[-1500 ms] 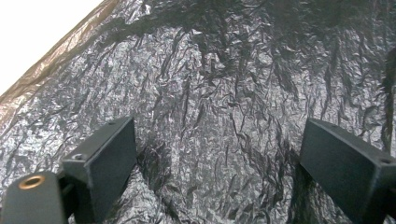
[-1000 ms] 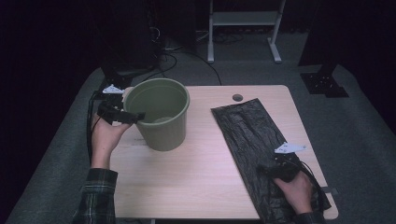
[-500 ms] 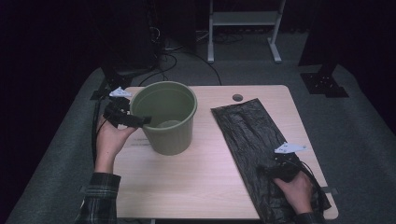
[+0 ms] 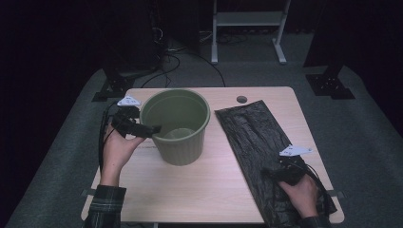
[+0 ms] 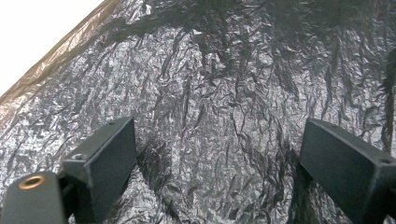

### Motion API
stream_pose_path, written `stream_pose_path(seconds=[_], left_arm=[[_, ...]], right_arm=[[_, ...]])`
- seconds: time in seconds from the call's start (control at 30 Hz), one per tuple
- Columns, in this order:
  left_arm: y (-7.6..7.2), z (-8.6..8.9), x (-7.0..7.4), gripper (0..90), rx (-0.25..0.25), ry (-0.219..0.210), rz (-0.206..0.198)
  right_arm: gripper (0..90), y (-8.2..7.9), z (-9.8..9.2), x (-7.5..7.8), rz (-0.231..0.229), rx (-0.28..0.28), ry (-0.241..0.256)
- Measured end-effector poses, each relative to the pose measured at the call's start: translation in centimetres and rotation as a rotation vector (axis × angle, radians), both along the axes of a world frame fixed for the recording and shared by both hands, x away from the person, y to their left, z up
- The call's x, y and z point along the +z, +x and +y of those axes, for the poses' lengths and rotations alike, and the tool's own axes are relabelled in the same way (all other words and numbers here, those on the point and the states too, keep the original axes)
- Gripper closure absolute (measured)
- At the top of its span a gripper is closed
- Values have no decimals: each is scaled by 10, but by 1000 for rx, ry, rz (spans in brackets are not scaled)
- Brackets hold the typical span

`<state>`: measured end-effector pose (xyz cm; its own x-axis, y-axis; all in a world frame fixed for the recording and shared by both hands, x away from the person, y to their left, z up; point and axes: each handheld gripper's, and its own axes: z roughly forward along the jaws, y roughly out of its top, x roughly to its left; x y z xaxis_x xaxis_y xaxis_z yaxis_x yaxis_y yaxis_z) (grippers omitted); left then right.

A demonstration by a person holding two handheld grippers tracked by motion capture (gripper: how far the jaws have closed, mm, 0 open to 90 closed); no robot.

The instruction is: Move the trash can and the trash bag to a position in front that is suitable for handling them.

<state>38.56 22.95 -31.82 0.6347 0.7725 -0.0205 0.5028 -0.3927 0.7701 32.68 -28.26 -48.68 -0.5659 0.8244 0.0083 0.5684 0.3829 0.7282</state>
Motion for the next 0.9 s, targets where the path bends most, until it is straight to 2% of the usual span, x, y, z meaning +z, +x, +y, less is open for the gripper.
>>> stream_pose_path(seconds=[0.23, 0.57, 0.9], left_arm=[[-13, -12, 0, 0, -36, 0, 1], [-35, -33, -1, 0, -111, -5, 3], [-55, -43, -2, 0, -159, -12, -1]], right_arm=[[100, 0, 0, 0, 0, -2, 1], [100, 0, 0, 0, 0, -1, 1], [100, 0, 0, 0, 0, -1, 1]])
